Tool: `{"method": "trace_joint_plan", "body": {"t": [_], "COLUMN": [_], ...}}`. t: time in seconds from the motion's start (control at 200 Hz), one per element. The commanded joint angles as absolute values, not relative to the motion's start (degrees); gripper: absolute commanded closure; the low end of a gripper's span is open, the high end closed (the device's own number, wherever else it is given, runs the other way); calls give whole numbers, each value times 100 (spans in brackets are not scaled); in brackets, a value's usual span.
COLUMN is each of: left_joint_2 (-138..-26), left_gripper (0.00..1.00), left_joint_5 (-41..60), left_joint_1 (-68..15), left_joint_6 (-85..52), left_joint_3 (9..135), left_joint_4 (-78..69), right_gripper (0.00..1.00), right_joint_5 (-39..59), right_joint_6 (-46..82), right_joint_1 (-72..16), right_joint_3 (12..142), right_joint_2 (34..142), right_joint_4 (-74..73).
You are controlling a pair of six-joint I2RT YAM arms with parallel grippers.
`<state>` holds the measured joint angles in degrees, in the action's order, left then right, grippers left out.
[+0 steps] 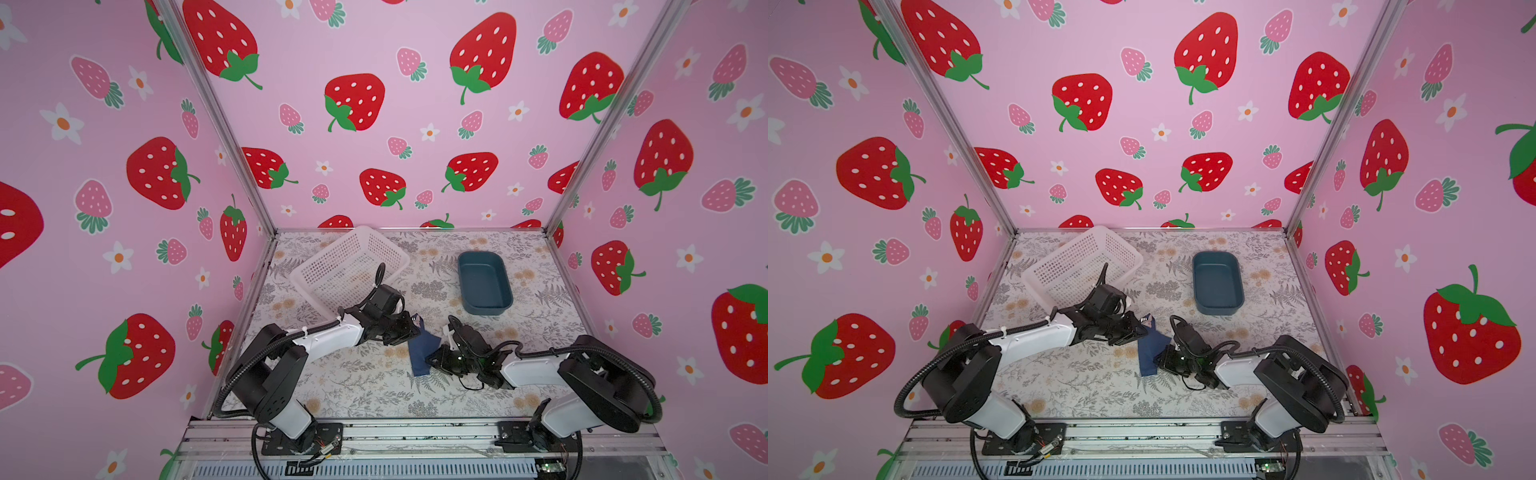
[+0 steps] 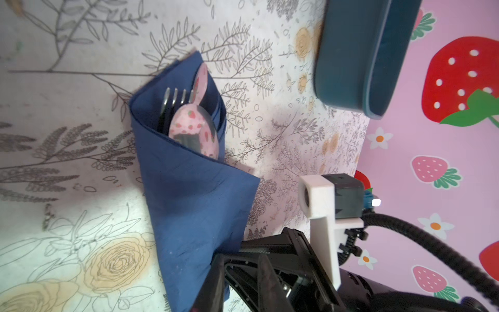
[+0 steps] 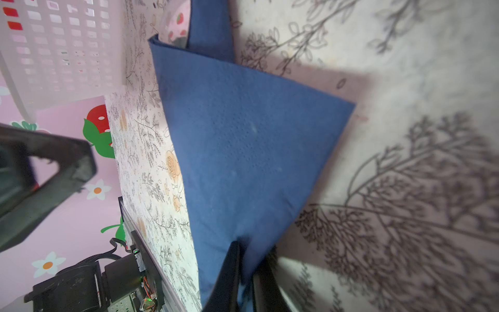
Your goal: Place the utensils on the paper napkin and roll it up
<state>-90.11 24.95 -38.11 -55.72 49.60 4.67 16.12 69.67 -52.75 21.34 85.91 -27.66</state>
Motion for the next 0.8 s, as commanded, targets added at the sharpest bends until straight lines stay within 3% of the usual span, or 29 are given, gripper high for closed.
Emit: {"method": "trace_joint_plan", "body": {"t": [0.0, 0.575, 0.795], "left_joint_2": [-8982, -9793, -9915], "left_gripper": [76, 84, 85], "left_joint_5": [2377, 2865, 2857], "left_joint_1": [-3757, -3897, -3920], "left_joint_6": [-5538, -5533, -5513], "left_joint_3": [4780, 4993, 4966], "left_joint_4": [686, 406, 414], "right_gripper": [87, 89, 82], "right_joint_5": [1521, 1511, 1470], "right_joint_6": [7128, 7198, 7177], "right_joint_1": [-5264, -5270, -5264], "right_joint_3": [1968, 1960, 1941], "right_joint_2": [8625, 8576, 8419], "right_joint_4": [-2526, -2470, -2649]}}
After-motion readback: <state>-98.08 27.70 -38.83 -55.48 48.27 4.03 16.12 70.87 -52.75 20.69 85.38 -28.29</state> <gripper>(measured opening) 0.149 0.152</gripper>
